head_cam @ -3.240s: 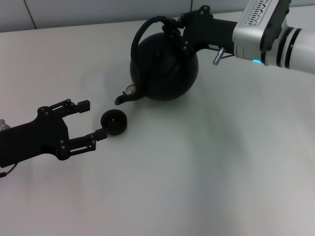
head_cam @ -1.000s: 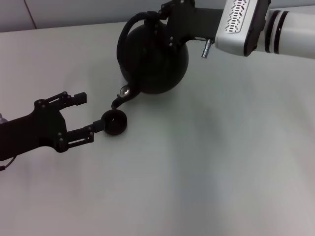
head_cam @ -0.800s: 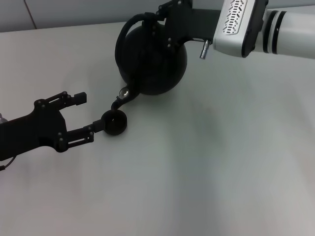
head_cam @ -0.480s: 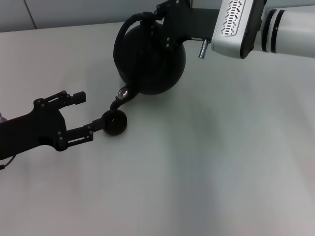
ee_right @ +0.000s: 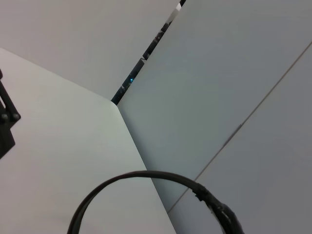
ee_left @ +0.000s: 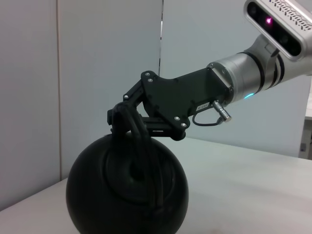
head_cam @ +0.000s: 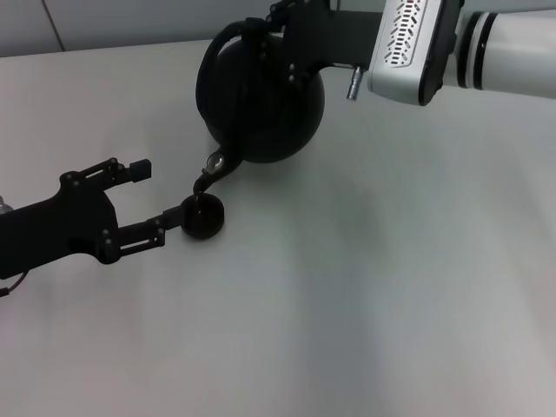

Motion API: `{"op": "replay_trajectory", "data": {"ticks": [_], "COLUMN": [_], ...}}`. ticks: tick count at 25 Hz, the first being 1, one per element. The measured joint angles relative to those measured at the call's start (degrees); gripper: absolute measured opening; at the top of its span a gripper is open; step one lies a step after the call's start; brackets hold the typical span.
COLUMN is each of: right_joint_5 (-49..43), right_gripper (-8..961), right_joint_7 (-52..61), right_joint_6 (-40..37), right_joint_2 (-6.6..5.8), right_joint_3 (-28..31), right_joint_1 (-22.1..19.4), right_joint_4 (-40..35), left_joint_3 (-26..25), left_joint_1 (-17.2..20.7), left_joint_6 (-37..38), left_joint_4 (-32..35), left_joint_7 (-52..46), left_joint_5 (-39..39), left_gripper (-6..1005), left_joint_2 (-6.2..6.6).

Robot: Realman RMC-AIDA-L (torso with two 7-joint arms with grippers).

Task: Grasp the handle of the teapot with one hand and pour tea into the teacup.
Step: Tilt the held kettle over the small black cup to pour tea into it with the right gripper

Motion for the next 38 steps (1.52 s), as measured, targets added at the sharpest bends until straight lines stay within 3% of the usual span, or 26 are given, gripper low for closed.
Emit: {"op": "replay_trajectory", "data": {"ticks": [28,38], "right_joint_5": [0.92,6.56], "right_gripper": [88,88], "right_joint_7": [-0.83,-0.8], "right_joint_6": [0.18,-0.54], "right_joint_2": [0.1,0.23], "right_joint_3": [0.0,0.02], "right_joint_1": [-0.29,-2.47], "right_joint_4": [0.99,2.94], "left_joint_3": [0.0,0.0], "left_joint_1": [-0.54,-0.54], "left_joint_6": [-1.64,-1.95], "left_joint_4": [-0.22,-0.39], "left_joint_7": [0.0,0.0], "left_joint_5": [0.17,-0.1], "left_gripper": [800,800], "left_joint_2": [0.0,0.0]}}
